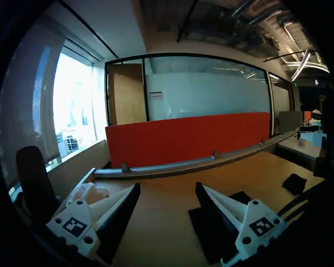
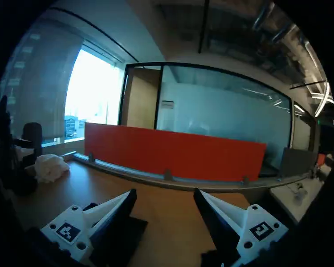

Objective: Fold towel

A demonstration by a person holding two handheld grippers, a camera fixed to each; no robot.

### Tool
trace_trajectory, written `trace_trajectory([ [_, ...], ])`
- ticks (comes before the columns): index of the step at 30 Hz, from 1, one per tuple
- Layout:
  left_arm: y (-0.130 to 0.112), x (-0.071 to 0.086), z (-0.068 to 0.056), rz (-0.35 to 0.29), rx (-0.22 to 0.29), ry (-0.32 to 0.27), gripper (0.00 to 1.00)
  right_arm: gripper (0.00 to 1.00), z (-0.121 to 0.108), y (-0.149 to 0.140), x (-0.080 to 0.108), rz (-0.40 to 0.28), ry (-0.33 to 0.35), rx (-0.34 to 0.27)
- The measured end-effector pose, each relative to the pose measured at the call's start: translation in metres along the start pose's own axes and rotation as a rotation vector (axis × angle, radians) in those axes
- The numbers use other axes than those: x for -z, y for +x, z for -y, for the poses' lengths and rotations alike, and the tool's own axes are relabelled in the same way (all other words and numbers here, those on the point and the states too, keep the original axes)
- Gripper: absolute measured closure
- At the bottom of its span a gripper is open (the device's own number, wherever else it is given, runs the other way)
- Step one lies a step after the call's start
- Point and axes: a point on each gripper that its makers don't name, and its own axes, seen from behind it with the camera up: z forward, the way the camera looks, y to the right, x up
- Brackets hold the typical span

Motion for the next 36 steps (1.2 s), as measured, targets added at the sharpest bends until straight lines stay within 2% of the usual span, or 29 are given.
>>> trace_trajectory([
  [12,-0.026,0.0,-0.024,0.076,-0.016,-0.1,0.08,0.01,0.037,-0.025,-0.007,0.106,0.124,0.08],
  [20,-0.056,-0.003,-0.036,0.127,-0.018,-0.139,0.08,0.0,0.062,-0.064,-0.01,0.185,0.196,0.101],
  [36,-0.133,-0.009,-0.07,0.273,-0.05,-0.219,0.08,0.0,0.082,-0.15,-0.01,0.339,0.287,0.145],
])
